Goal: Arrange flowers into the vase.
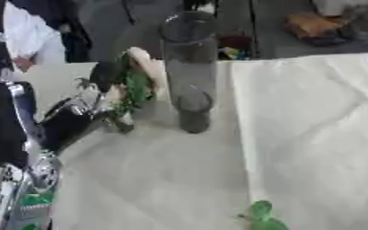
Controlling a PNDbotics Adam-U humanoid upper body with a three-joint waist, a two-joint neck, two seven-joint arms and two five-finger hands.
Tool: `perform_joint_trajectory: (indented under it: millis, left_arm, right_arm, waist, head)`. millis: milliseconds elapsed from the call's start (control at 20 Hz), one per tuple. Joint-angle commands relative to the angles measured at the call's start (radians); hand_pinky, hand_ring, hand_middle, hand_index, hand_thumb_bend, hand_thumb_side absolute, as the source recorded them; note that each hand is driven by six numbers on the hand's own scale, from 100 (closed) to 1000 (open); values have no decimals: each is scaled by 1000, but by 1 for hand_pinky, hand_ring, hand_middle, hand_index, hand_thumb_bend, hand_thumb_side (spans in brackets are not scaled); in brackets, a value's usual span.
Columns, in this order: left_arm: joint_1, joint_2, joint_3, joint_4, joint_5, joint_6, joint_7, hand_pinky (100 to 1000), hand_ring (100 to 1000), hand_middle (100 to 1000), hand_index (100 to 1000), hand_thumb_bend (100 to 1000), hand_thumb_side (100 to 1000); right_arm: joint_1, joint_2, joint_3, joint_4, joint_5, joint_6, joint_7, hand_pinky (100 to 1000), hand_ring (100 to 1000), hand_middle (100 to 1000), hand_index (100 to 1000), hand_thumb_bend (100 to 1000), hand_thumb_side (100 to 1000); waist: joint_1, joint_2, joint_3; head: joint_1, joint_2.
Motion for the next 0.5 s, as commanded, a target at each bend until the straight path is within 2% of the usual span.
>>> perform_joint_trajectory:
  millis: [50, 500]
  left_arm:
    - [-3, 22, 0, -13, 44, -14, 24, 763, 893, 892, 966, 738, 1000]
    - [7, 48, 26, -13, 161, -48, 36, 792, 922, 904, 967, 764, 1000]
  right_arm:
    - [-13, -14, 1, -18, -3, -1, -5, 653, 769, 687, 817, 100, 1000]
    - [-10, -13, -1, -18, -2, 1, -9, 653, 769, 685, 820, 100, 1000]
  waist:
    - [-5, -15, 0]
    - [-6, -9, 1]
  head:
    - [1, 7]
    - [21, -11]
